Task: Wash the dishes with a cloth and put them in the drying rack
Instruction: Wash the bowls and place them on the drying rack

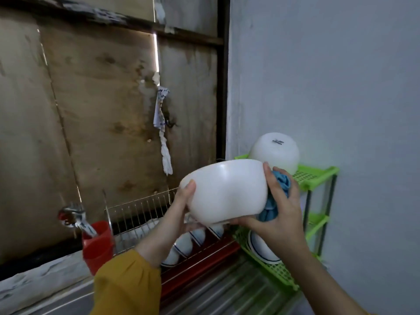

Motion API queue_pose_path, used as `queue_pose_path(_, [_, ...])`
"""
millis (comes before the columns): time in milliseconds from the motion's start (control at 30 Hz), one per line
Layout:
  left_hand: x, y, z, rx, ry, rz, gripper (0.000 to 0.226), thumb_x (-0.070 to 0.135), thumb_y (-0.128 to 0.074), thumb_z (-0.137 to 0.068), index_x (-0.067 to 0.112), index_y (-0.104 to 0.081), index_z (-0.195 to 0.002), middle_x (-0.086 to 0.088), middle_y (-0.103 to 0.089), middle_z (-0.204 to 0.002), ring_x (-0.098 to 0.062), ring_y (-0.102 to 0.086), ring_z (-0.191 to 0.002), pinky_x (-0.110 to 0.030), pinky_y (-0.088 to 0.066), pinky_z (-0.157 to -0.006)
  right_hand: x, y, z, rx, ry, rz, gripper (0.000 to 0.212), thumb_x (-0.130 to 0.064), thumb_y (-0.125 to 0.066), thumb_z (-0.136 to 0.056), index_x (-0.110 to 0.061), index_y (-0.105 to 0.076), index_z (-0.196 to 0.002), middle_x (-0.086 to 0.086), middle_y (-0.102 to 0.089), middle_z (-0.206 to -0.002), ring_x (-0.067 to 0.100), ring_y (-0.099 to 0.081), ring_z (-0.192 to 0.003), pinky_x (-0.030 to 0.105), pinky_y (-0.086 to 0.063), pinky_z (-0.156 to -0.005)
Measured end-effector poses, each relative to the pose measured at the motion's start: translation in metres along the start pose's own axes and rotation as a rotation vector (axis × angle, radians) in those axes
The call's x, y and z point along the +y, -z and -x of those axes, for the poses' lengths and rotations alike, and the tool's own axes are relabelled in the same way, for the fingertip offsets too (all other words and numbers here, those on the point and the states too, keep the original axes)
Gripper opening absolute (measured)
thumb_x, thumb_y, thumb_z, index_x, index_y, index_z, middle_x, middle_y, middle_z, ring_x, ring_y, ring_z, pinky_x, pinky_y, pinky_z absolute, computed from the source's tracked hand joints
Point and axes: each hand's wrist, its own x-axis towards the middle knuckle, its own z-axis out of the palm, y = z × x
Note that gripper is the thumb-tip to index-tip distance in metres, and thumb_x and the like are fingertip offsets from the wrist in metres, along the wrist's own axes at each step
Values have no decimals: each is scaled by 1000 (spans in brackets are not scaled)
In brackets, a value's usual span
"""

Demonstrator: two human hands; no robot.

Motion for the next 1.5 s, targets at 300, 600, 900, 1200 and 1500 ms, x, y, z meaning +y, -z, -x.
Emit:
queue_pose_path(300, [2, -69, -79, -122, -659, -398, 139, 31, -93, -59, 64, 14, -140, 14, 0, -159, -6, -16, -147, -45, -30, -117, 20, 61, -69, -7, -178, 16, 106, -80, -55, -51, -35, -37, -146, 0, -33, -134, -16, -31, -99, 7, -28, -93])
queue_pose_path(600, [9, -100, -154, -73, -587, -327, 139, 42, -98, -36, 43, -19, -150, 31, -14, -150, -6, -24, -143, -48, -38, -112, 68, 94, -129, -144, -23, 510, 146, -49, -95, -33, -30, -15, -152, 8, -9, -145, 28, -19, -136, 49, -36, -107])
queue_pose_path(900, [6, -123, -216, -70, -505, -480, 134, 50, -92, -33, 26, -30, -149, 10, -34, -149, -11, -34, -136, -39, -32, -115, 131, 97, -168, -211, -219, 346, 134, -30, -100, -37, -31, -28, -149, 4, -20, -133, 23, -31, -131, 30, -30, -112])
queue_pose_path(1200, [-22, -137, -256, -9, -457, -528, 133, 37, -98, -43, 18, -24, -152, 4, -27, -152, -16, -31, -139, -42, -29, -117, 171, 82, -176, -234, -394, 257, 130, -18, -97, -47, -34, -23, -153, 7, -35, -127, 13, -38, -105, 26, -37, -95])
queue_pose_path(1500, [-45, -149, -257, 99, -397, -506, 133, 48, -93, -48, 22, -16, -153, 5, -18, -154, -21, -24, -141, -48, -27, -117, 175, 75, -179, -269, -435, 418, 111, -31, -88, -67, -37, -17, -153, 8, -44, -126, 28, -52, -117, 36, -43, -91])
